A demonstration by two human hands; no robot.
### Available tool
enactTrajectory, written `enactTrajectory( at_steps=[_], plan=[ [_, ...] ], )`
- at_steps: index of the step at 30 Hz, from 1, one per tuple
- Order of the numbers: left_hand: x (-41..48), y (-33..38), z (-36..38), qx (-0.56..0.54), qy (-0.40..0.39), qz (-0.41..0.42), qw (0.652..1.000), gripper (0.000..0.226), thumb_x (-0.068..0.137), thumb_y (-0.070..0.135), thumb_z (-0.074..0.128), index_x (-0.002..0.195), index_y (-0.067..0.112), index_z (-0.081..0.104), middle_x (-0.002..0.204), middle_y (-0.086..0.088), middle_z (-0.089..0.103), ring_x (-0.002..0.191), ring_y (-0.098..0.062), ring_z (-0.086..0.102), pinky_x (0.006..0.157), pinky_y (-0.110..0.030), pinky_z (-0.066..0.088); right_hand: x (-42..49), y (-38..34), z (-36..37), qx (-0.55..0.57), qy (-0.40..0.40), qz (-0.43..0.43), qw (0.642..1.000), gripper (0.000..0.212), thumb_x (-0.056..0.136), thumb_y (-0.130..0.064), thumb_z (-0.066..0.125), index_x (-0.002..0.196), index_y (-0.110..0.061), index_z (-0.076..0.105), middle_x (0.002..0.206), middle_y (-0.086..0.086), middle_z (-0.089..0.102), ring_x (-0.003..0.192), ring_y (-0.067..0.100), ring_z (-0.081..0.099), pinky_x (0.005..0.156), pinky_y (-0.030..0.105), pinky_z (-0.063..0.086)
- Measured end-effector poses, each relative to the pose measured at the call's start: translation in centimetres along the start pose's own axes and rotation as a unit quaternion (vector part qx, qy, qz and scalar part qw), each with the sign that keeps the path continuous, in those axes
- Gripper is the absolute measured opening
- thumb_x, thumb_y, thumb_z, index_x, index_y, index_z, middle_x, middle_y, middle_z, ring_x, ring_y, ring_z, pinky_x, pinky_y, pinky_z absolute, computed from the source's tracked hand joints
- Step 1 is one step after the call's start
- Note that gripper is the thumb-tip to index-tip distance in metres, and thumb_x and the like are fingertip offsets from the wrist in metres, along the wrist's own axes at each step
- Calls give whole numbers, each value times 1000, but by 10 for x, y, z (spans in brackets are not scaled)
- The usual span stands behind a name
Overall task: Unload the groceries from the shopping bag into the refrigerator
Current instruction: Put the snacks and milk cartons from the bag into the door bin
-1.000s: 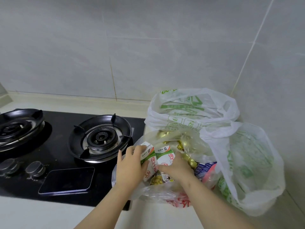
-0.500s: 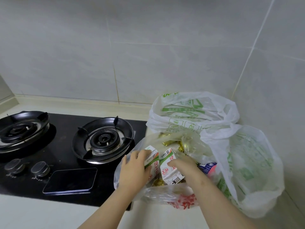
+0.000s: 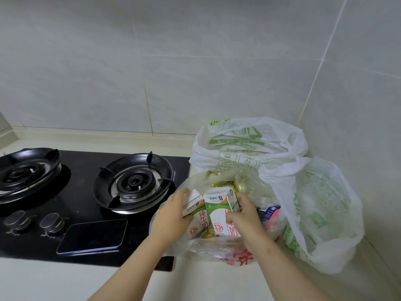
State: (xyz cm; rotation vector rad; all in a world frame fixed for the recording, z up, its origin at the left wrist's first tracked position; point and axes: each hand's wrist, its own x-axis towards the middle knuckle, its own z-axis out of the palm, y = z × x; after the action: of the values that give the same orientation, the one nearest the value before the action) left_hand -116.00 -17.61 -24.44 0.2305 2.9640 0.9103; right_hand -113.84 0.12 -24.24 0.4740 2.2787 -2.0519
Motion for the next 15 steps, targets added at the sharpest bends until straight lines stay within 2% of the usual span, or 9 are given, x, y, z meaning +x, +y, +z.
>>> enactTrajectory(
  at_steps=[3,5,7,9,11,13,15],
  plan=[
    [2,2,-7,9,-19,-7,1000,61,83,19,60,137,27,32,137,6,45,121,-19,49,98,-37,40,2,3,0,-25,-19,2,1000,50,72,17,51,94,-28,49,100,6,63,86,24,63,69,36,52],
    [3,4,-9,2,-28,-3,1000,59,81,17,61,133,26,36,132,6,49,113,-17,53,89,-34,45,4,1,1,-48,-14,-2,999,39,73,6,62,97,-21,47,104,8,60,93,26,61,74,39,52],
    [3,6,-10,-13,-35,5,999,57,79,14,63,129,25,39,125,6,53,103,-15,57,76,-29,48,3,-5,2,-83,-5,-18,996,39,72,-8,73,101,-14,47,99,3,57,88,18,58,67,29,48],
    [2,7,-12,-53,-29,4,998,55,77,11,66,126,24,43,118,5,58,94,-13,59,71,-27,51,0,-11,4,-108,8,-37,993,47,73,-14,77,104,-11,43,87,-4,53,77,10,53,61,22,41],
    [-1,7,-15,-111,-11,-6,994,54,76,8,67,123,24,46,109,8,61,91,-13,61,74,-31,54,-2,-14,4,-95,16,-58,994,54,73,-10,77,108,-19,37,85,-10,52,75,3,53,61,19,42],
    [-3,8,-22,-155,9,-11,988,56,75,8,70,122,26,46,102,14,57,94,-13,61,79,-35,54,-3,-16,5,-61,14,-80,995,60,72,-3,77,108,-31,38,91,-12,60,82,3,59,69,20,47],
    [-2,9,-32,-186,31,-4,982,53,74,8,72,115,30,47,96,20,55,94,-11,61,81,-36,54,-3,-20,6,-59,28,-109,992,47,73,-3,76,99,-31,49,94,-9,65,88,10,63,76,26,51]
  ],
)
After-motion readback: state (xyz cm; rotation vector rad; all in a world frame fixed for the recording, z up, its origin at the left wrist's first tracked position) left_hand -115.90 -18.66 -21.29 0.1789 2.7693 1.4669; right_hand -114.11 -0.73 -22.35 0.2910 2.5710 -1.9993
